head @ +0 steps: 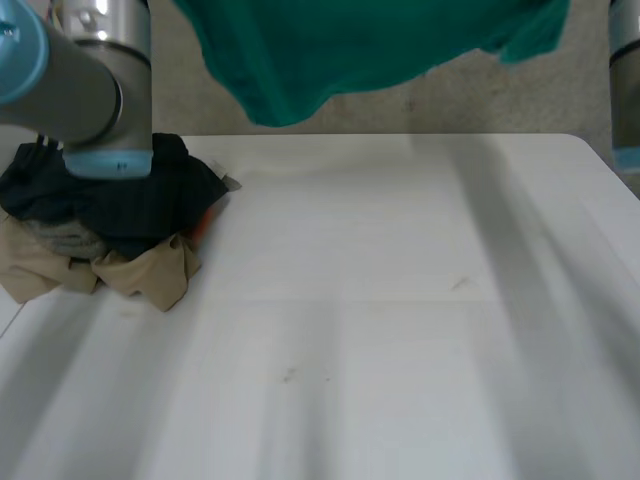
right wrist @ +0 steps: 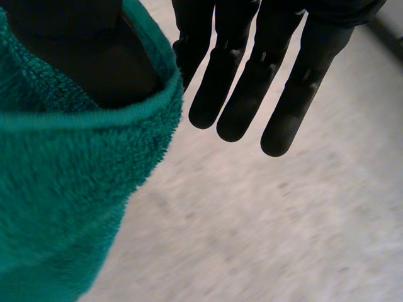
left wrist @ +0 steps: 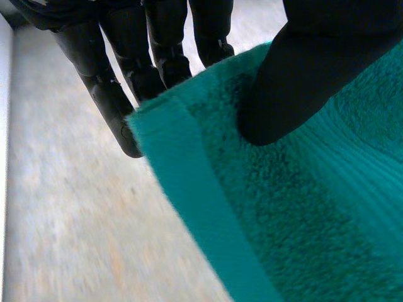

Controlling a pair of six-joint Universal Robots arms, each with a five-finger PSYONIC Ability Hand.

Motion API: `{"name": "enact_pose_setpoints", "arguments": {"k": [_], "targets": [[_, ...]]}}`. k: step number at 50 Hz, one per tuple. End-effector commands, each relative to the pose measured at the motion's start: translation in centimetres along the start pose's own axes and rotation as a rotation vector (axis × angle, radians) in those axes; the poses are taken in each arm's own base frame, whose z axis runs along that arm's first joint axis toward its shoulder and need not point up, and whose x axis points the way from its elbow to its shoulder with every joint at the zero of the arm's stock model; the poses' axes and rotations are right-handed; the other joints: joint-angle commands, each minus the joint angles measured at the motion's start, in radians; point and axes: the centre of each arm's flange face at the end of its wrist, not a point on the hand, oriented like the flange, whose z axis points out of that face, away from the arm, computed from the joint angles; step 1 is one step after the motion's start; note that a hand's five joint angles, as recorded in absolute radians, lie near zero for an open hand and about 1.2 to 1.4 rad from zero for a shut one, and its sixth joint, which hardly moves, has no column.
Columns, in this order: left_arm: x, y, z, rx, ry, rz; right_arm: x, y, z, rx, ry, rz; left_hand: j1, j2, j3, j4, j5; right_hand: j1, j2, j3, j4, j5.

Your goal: Fold the laundry.

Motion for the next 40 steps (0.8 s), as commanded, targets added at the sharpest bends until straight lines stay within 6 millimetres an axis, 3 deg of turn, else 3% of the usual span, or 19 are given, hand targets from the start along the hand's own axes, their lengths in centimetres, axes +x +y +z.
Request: {"name": "enact_pose_setpoints", "arguments": {"k": [1,3,4,10,16,17,19,21,29,40], "targets": [[0.2,3.7,-6.0,-0.270,0.044,0.017,-2.6,4.6,-4.9,-0.316,-0.219,0.050,0.238,0.197,0.201,0.195,0.235,0.275,0.225,0.210,0.200,0.214],[0.4,4.7,-7.7,-0.336,0.059,0.021,-3.4,6.9,-7.6,-0.455,-0.305,0.075,0.238,0.197,0.201,0.195,0.235,0.275,0.225,0.210,0.200,0.214],[0.4,5.5,-9.3,-0.403,0.075,0.027,-3.8,7.5,-8.6,-0.500,-0.334,0.085,0.238,0.197,0.201,0.195,0.235,0.275,0.225,0.210,0.200,0.214],[0.9,7.7,-14.7,-0.592,0.169,0.076,-6.3,10.9,-15.3,-0.768,-0.504,0.116,0.238,0.197,0.201,0.195,0.235,0.275,0.225,0.210,0.200,0.214],[1.3,8.5,-18.2,-0.675,0.264,0.164,-7.6,13.1,-19.2,-0.899,-0.560,0.119,0.238,0.197,0.201,0.195,0.235,0.275,0.225,0.210,0.200,0.214],[1.3,8.4,-18.4,-0.677,0.268,0.171,-7.6,13.3,-19.5,-0.908,-0.559,0.123,0.238,0.197,0.201,0.195,0.235,0.192,0.142,0.126,0.117,0.130],[1.3,8.3,-18.6,-0.680,0.275,0.180,-7.2,14.1,-20.0,-0.947,-0.531,0.133,0.238,0.197,0.201,0.195,0.235,-0.260,-0.310,-0.325,-0.335,-0.321],[1.3,8.0,-18.4,-0.672,0.274,0.182,-6.6,14.8,-20.2,-0.986,-0.480,0.154,0.238,0.197,0.201,0.195,0.235,-0.451,-0.501,-0.517,-0.526,-0.513],[1.0,6.6,-17.1,-0.624,0.254,0.180,-4.5,16.0,-19.9,-1.060,-0.320,0.259,0.238,0.197,0.201,0.195,0.235,-0.517,-0.567,-0.582,-0.592,-0.578],[1.5,5.4,-15.5,-0.562,0.252,0.170,-3.6,16.3,-20.8,-1.119,-0.344,0.241,0.238,0.197,0.201,0.195,0.235,-0.482,-0.531,-0.547,-0.556,-0.543]]}}
